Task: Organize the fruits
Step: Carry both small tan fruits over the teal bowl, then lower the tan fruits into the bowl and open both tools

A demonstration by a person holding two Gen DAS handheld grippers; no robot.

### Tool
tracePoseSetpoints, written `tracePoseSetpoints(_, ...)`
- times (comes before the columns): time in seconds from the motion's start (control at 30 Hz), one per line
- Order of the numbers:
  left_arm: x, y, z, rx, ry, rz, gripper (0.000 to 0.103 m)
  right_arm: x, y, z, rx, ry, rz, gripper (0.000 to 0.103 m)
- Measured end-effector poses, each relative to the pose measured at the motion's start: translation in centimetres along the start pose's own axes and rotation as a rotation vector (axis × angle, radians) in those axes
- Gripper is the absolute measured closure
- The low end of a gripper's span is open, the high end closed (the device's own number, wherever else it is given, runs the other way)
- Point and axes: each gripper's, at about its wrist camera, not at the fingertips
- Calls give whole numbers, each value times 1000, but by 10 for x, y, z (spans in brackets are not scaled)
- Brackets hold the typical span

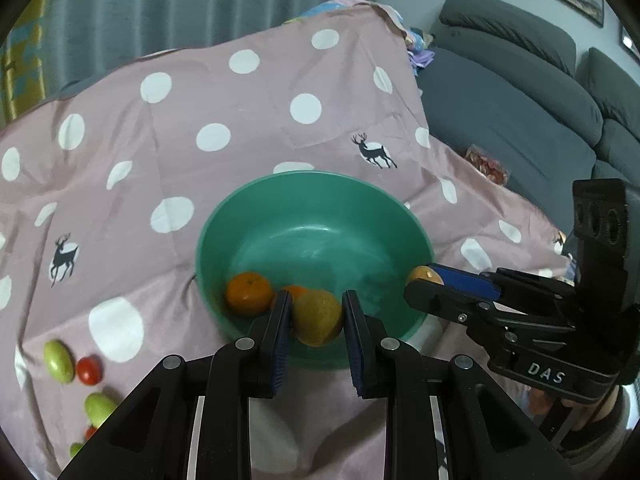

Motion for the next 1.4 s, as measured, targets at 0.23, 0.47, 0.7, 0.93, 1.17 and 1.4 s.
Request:
tracePoseSetpoints(0.23, 4, 19, 6, -33, 19, 13, 77, 2, 5, 6, 4, -12, -29, 75)
tracePoseSetpoints(0.47, 7, 35, 9, -63, 38, 46, 77, 5, 15, 8, -12, -15, -43, 75)
tracePoseSetpoints(0.7, 4, 42, 9, -74, 30, 63, 77, 4, 18, 9, -17, -22, -49, 74)
tracePoseSetpoints(0.93, 0, 42, 9, -72, 10, 98, 76, 4, 19, 9, -20, 1, -55, 62)
tracePoseSetpoints(1.17, -5, 28, 6, -28, -20, 105, 34, 3, 11, 7, 4, 14, -39, 49)
tracePoseSetpoints(1.4, -31, -14, -6, 51, -86, 102, 25, 4, -5, 3, 26, 39, -14, 45)
Point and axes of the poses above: each gripper's, at about its wrist camera, not at the fingertips, and y roughly the way its jaws point, x to its right, z to its top, and after that the axes turned 6 degrees about y, right-handed
